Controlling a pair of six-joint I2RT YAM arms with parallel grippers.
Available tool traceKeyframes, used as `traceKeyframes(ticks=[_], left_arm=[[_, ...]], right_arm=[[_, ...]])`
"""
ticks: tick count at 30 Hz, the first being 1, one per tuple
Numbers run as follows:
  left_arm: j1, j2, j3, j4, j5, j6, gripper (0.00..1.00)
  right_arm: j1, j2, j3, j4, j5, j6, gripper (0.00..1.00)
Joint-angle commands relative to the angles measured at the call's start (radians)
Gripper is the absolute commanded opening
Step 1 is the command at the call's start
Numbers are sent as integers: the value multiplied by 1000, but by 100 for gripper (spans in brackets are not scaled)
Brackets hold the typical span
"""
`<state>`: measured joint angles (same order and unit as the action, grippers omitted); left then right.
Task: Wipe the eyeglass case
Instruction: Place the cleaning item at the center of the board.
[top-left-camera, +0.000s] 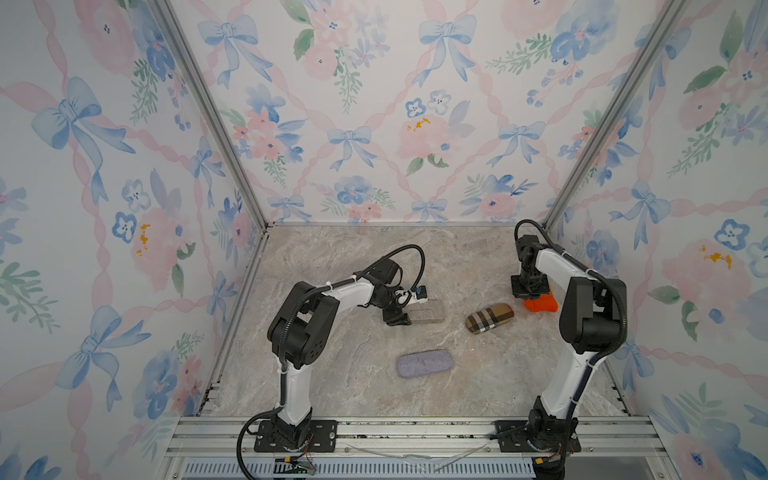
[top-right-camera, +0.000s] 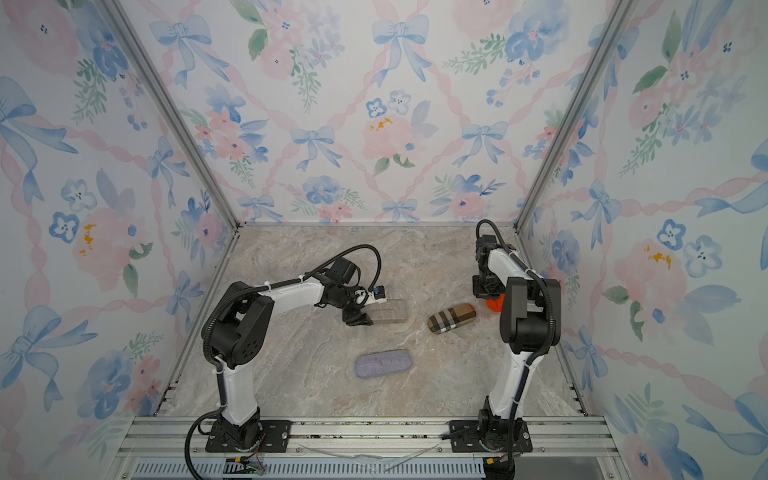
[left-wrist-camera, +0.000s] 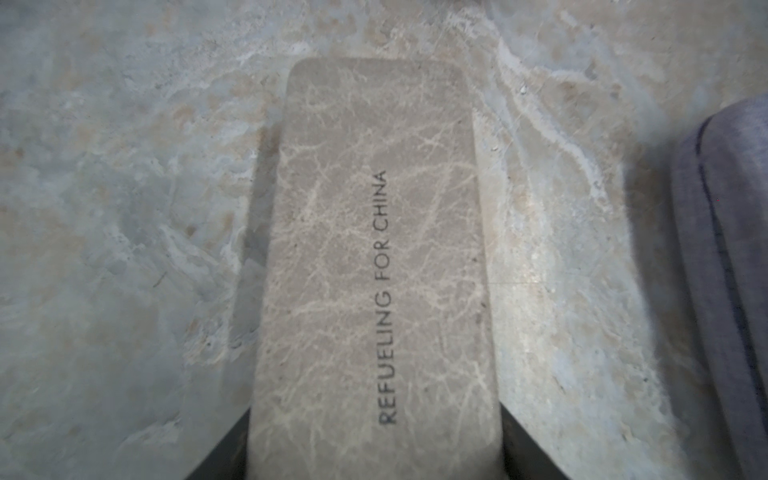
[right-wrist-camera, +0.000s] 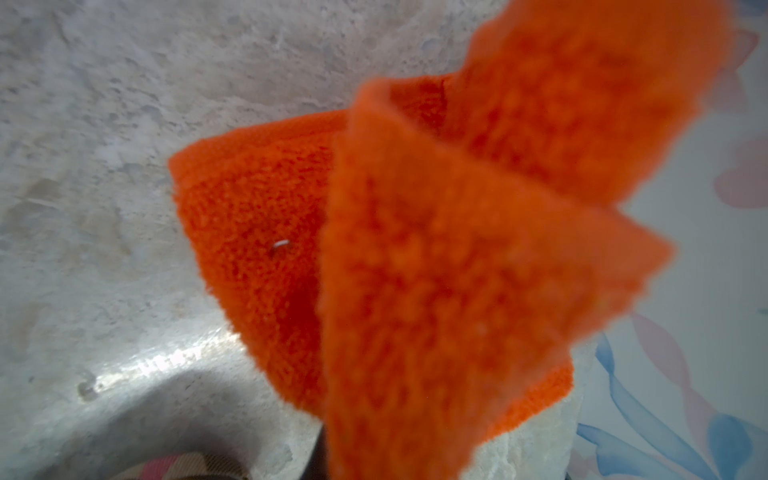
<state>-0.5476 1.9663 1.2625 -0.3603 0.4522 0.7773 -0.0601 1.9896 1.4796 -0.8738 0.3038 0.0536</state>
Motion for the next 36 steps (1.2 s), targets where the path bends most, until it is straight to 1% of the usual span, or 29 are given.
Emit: traceKeyframes(ticks=[1,3,5,6,8,10,12,13,14,15,21,26,30,33,36], left_arm=[[-8,6,15,1,-5,-4,55],[-9,6,12,1,-6,-9,59],[-9,10,13,2,-7,-11,63],[-12,14,14,0,-9,-10,69],[-12,17,18,0,-13,-15,73],[-14,15,21,0,-19,-21,76],[-18,7,25,-2,-25,-23,82],[-20,2,26,0,-30,-24,88],[-24,-3,28,-4,-35,-26,96],[-26,-8,32,-10,-39,-26,98],[-40,-32,49,-56,-60,-25,98],[-42,-82,48,-56,-72,-38,98],[-42,-102,66,-57,-59,-53,98],[-45,-115,65,-66,-66,-58,98],[-46,-137,59,-65,-73,-66,98]], right_arm=[[-19,31,12,19,-25,24,24],[-27,25,-7,51,-44,31,35],[-32,20,-20,70,-74,37,41],[-32,19,-23,74,-78,37,43],[-33,7,-32,82,-87,40,48],[-33,-16,-40,88,-101,43,52],[-33,-46,-42,85,-125,46,55],[-32,-60,-44,82,-130,45,57],[-29,-76,-46,78,-130,47,57],[-30,-95,-51,77,-129,48,57],[-26,-174,-74,71,-153,58,59],[-21,-203,-80,71,-156,59,59],[-15,-200,-72,57,-164,54,59],[2,-189,-64,29,-109,42,59],[4,-181,-49,-7,-88,43,59]])
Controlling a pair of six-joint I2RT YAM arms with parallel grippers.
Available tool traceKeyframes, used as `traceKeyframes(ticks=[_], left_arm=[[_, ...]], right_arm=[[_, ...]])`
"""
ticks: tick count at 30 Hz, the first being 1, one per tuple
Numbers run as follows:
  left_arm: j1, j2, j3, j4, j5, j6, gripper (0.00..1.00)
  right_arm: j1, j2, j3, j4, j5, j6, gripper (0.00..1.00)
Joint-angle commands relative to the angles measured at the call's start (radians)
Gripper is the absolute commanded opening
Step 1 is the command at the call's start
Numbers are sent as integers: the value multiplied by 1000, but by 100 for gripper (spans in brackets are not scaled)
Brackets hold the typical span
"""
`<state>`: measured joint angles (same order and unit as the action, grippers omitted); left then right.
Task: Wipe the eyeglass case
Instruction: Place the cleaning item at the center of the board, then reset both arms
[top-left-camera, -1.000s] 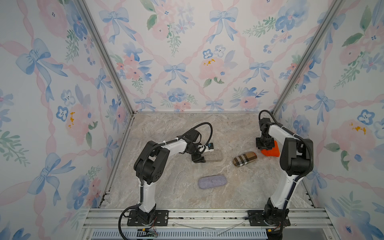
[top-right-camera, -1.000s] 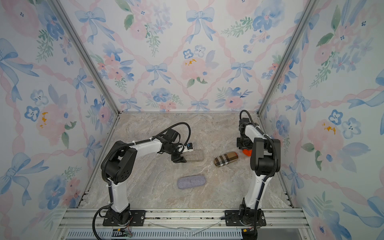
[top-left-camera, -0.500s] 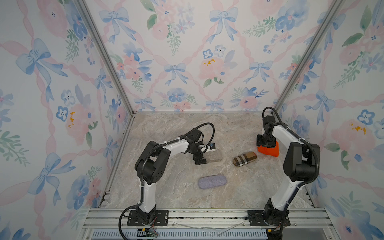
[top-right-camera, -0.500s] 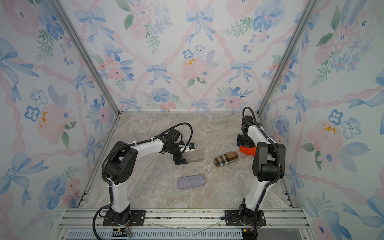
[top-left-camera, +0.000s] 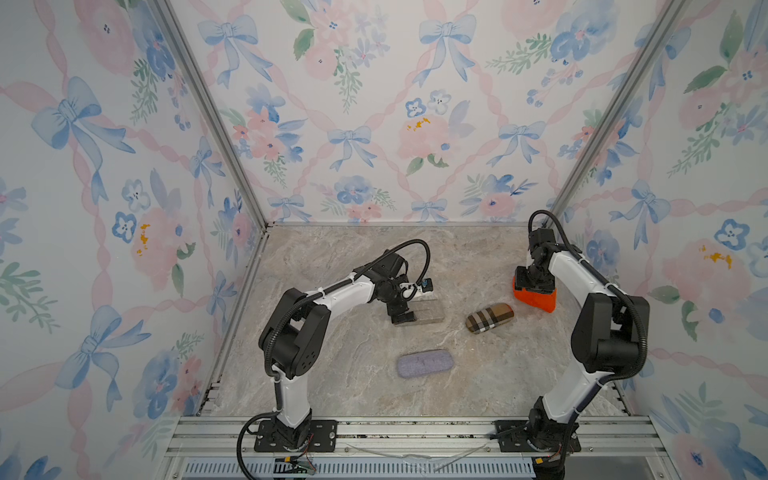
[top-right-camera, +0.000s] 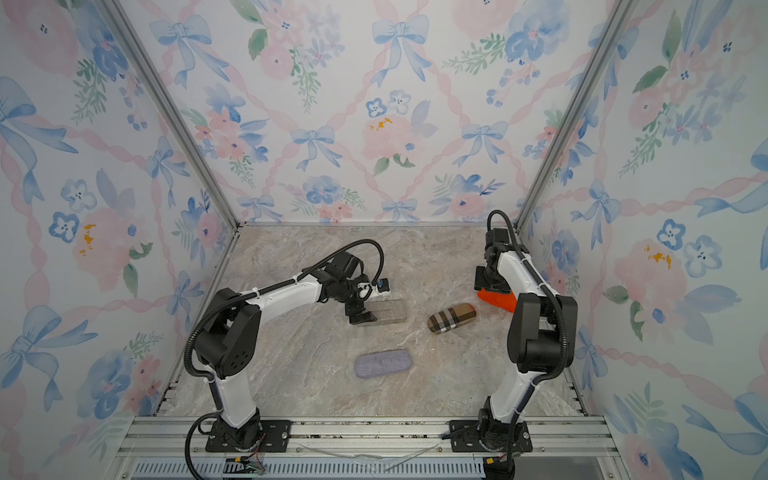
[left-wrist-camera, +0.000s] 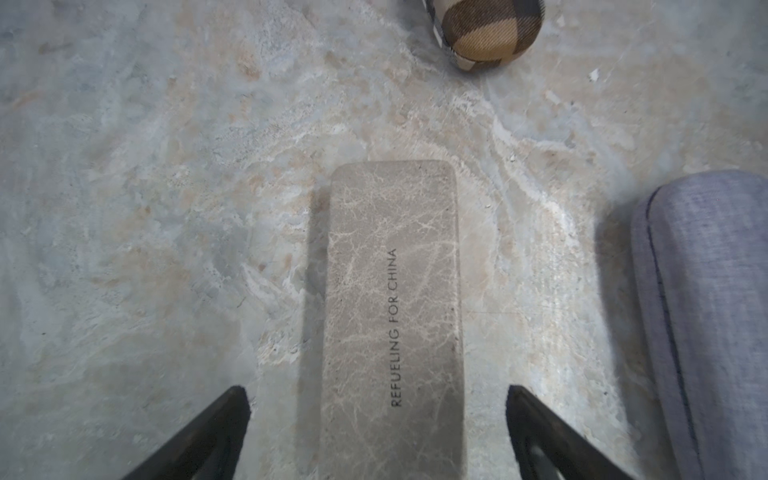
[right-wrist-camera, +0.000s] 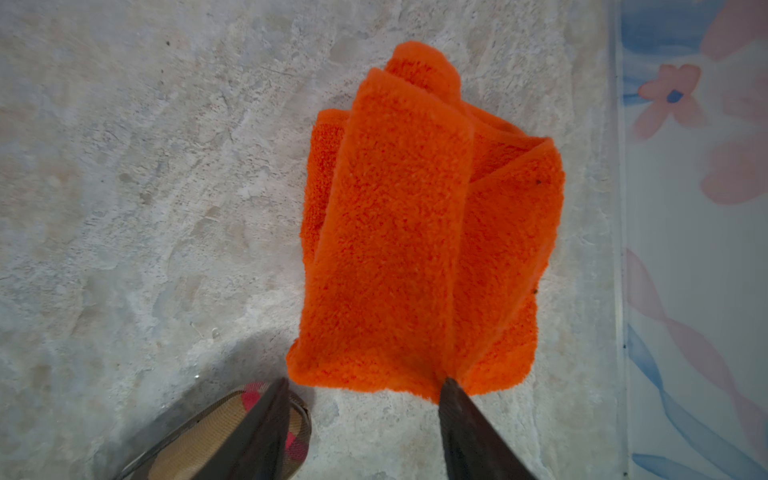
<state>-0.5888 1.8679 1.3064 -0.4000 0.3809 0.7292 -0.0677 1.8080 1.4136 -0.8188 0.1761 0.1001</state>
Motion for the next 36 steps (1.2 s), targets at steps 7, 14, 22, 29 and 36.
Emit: traceKeyframes(ticks=[7,14,22,29,36], left_arm=[[-7,-65,23,-28,8,-34,98],[-14,-64,40,-26,13,-51,98],[-16,-74,24,-24,-11,-88,98],[19,-181,-33,111,-69,-279,98],[155,-379,-218,356,-96,-614,98]], right_arm=[[19,-21,48,-126,55,-20,63],[20,-64,60,-168,46,-14,69],[14,-110,59,-177,21,-3,68],[17,-256,-18,-1,-161,27,98],[71,-509,-222,344,-173,53,96]])
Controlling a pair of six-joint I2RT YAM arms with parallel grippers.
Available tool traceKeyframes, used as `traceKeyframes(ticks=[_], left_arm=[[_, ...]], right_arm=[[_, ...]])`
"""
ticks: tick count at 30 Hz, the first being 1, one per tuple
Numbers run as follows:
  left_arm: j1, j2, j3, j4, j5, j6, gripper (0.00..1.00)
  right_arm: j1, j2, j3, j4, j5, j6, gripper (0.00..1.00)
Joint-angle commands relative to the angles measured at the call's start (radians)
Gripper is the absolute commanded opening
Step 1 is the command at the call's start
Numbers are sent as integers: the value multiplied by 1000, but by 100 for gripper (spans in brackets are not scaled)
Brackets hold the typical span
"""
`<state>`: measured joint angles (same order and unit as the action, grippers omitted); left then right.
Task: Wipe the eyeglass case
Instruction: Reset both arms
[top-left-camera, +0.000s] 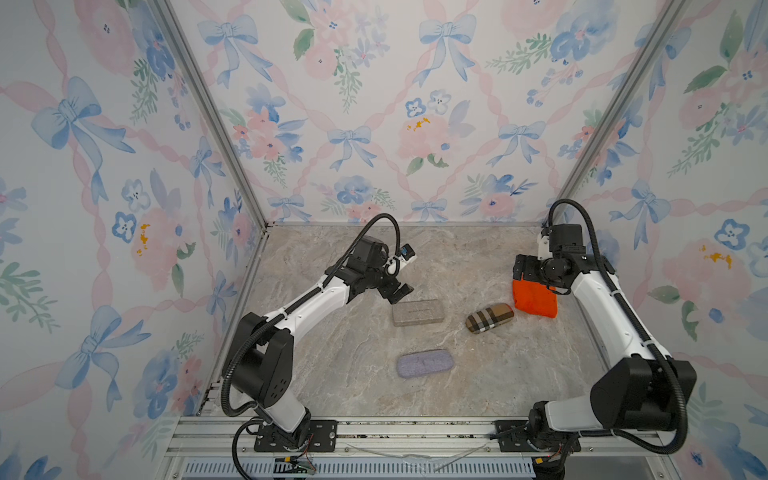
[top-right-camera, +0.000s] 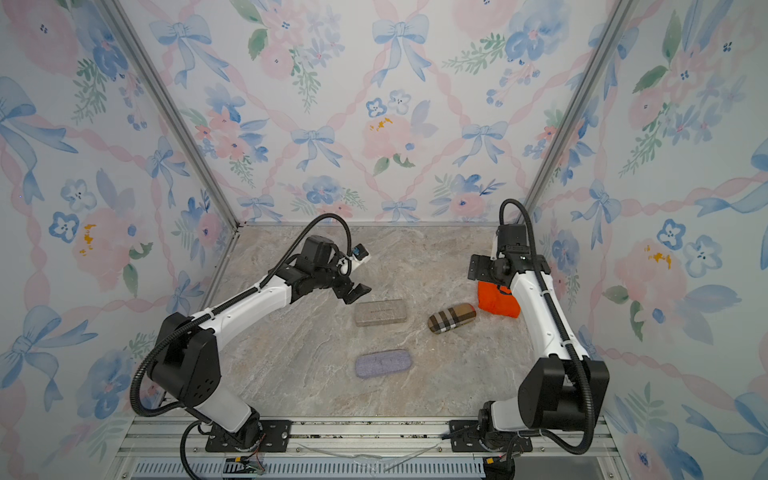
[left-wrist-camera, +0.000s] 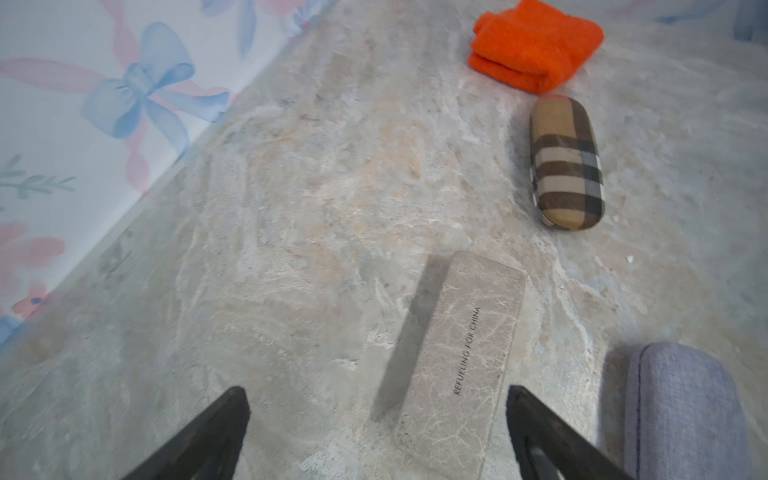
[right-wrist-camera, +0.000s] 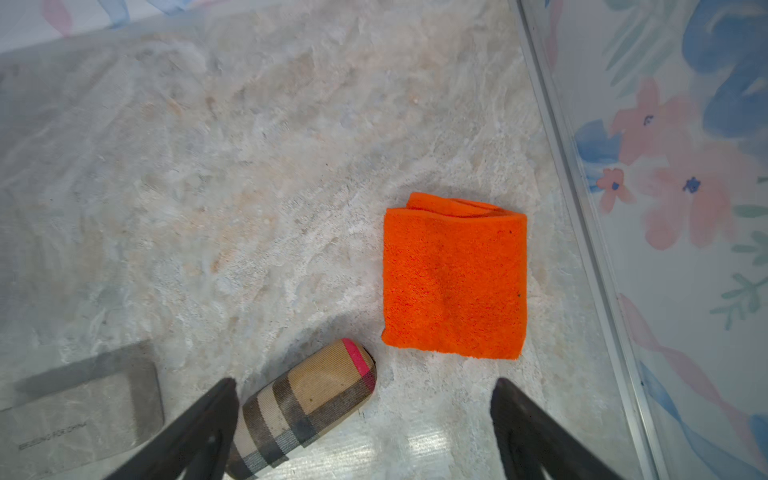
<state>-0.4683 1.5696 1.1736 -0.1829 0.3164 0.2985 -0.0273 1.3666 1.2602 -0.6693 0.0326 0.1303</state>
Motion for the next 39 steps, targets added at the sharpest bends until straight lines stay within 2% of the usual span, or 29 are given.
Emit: traceKeyframes(ticks=[1,3,6,7,11,13,14,16,18,20,25,26,29,32,35,37,39], left_arm=[[45,-131,-149,210,-78,-214,98],[63,-232,-259,328,-201,-264,98],[88,-335,-366,375,-397,-301,98],[99,-369,-408,401,-436,-309,98],[180,-534,-679,618,-546,-325,98],[201,-585,-786,698,-628,-319,98],[224,-597,-826,714,-618,-329,98],[266,-580,-877,740,-572,-336,98],[270,-534,-940,846,-645,-333,98],[283,-471,-995,1003,-663,-323,98],[300,-300,-1020,1235,-560,-302,98],[295,-270,-1000,1231,-581,-294,98],[314,-239,-985,1245,-583,-285,98],[387,-175,-966,1295,-530,-311,98],[404,-78,-955,1356,-523,-329,98],[401,-2,-947,1421,-539,-325,98],[403,-30,-931,1338,-530,-334,98]], right_arm=[[46,-110,-113,262,-44,5,96],[115,-222,-272,501,1,-69,96],[231,-377,-580,966,121,-237,96],[241,-401,-651,1066,137,-262,96],[219,-418,-727,1014,187,-220,96],[202,-403,-819,1121,182,-206,96],[190,-390,-860,1181,174,-192,96],[180,-341,-925,1295,185,-179,96],[170,-263,-965,1397,179,-167,96],[163,-183,-974,1447,168,-169,96],[136,20,-1008,1688,165,-180,96],[116,52,-1005,1715,157,-158,96],[49,109,-988,1725,56,-115,96],[45,201,-969,1803,24,-113,96],[41,158,-905,1606,13,-114,96],[38,185,-887,1617,18,-101,96],[36,172,-869,1556,12,-107,96]])
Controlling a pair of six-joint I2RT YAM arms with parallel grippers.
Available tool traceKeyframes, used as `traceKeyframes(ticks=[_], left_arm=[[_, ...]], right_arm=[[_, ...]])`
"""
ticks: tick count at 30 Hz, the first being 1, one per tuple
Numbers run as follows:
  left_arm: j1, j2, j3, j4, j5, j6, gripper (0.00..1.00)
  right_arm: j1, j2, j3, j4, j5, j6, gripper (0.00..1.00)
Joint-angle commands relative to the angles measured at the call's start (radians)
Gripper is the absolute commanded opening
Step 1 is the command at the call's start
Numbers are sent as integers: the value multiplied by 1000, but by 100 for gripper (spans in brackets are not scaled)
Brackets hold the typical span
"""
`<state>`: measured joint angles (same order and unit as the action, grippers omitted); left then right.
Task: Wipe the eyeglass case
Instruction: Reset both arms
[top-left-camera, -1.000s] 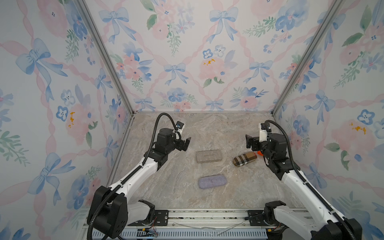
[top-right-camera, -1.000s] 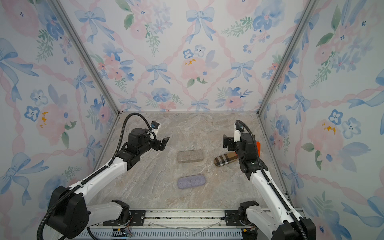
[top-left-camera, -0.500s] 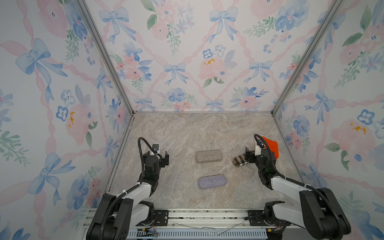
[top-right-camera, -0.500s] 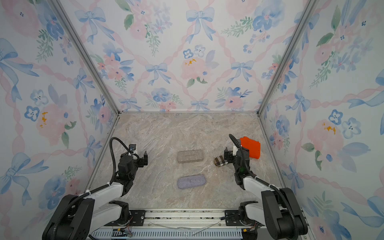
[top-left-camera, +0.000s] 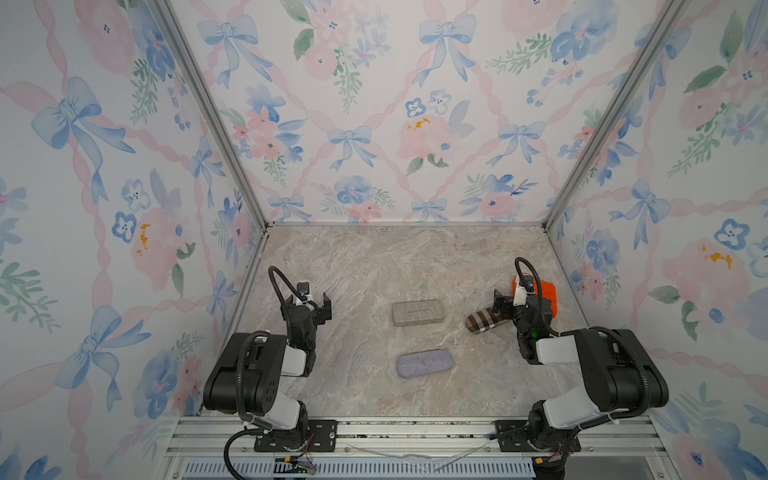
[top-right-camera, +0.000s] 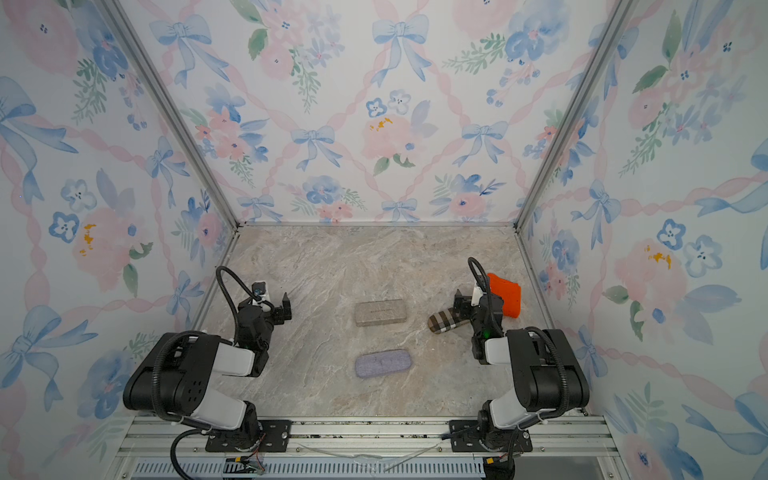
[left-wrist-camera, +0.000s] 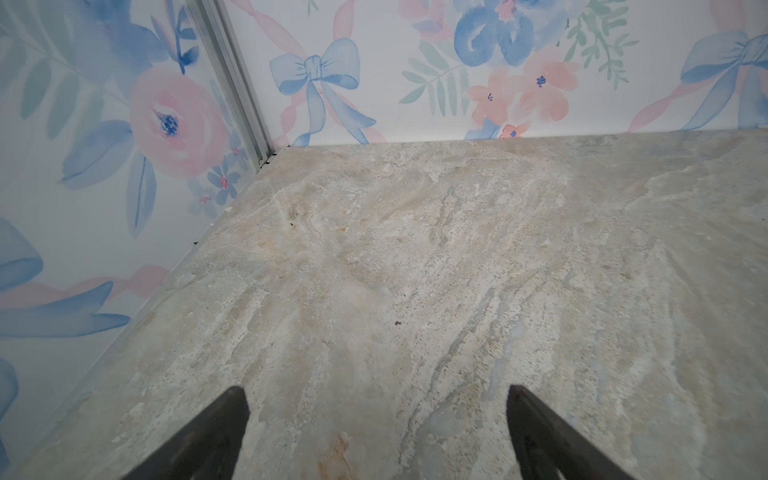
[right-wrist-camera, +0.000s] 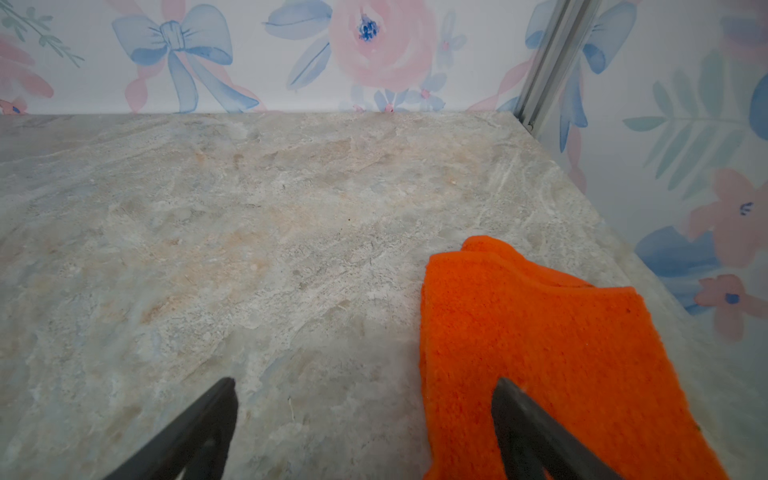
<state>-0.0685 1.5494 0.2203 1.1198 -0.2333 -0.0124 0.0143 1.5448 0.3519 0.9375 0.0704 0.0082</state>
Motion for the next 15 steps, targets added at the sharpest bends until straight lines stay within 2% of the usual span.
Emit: traceKeyframes(ticks=[1,5,12,15], left_arm=[[6,-4,24,44,28,-20,98],[9,0,35,26,28,-24,98],[9,-3,33,27,29,-26,98],[9,-3,33,27,29,-24,98]], right_arm=[[-5,-8,42,-60,-23,13,96],[2,-6,41,-53,-15,11,96],[53,-6,47,-65,71,-28,96],[48,-5,50,-69,63,-23,96]])
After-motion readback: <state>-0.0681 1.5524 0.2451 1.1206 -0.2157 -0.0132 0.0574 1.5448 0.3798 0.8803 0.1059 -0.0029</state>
